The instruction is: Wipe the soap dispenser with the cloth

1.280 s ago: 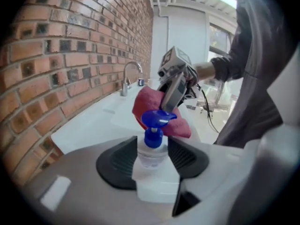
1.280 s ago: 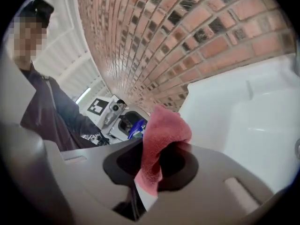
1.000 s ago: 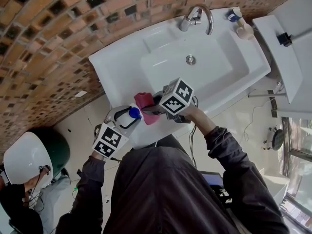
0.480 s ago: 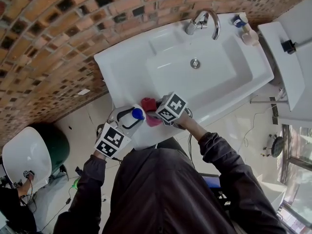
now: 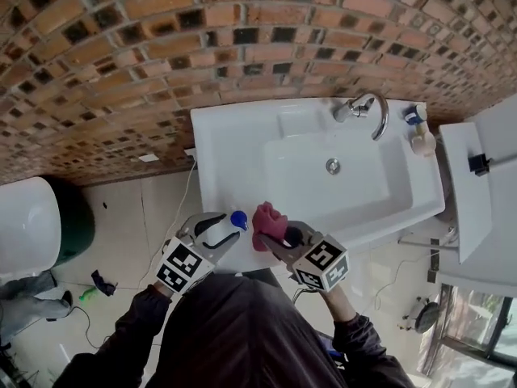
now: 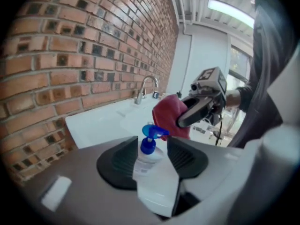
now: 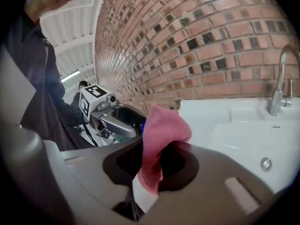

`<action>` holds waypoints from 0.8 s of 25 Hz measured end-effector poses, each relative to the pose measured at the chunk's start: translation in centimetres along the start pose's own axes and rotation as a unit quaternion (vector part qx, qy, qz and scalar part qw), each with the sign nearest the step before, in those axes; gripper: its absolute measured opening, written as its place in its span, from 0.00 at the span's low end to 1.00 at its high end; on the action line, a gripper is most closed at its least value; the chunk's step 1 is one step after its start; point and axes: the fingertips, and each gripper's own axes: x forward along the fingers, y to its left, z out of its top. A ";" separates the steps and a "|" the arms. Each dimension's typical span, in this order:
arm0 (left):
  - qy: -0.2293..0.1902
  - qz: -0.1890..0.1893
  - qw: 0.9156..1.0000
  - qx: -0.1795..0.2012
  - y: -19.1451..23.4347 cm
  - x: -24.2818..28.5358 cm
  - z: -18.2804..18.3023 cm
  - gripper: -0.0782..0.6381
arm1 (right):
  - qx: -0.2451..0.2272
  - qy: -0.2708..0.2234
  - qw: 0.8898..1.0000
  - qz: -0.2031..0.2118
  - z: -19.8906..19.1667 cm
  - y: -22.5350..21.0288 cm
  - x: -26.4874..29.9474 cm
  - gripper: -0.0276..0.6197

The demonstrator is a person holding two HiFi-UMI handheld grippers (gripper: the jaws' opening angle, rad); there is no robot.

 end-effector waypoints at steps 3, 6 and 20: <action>-0.024 0.006 0.999 -0.025 -0.8 -1.2 0.9 0.37 | -0.018 -0.001 1.000 -0.005 0.5 1.7 -1.2 0.15; -0.028 -0.004 0.999 -0.024 -1.7 -1.4 1.3 0.36 | -0.025 -0.001 1.000 -0.007 0.7 2.5 -1.5 0.15; -0.036 -0.015 0.999 -0.021 -2.7 -1.5 1.7 0.32 | -0.046 -0.014 0.999 0.000 2.2 3.9 -0.9 0.14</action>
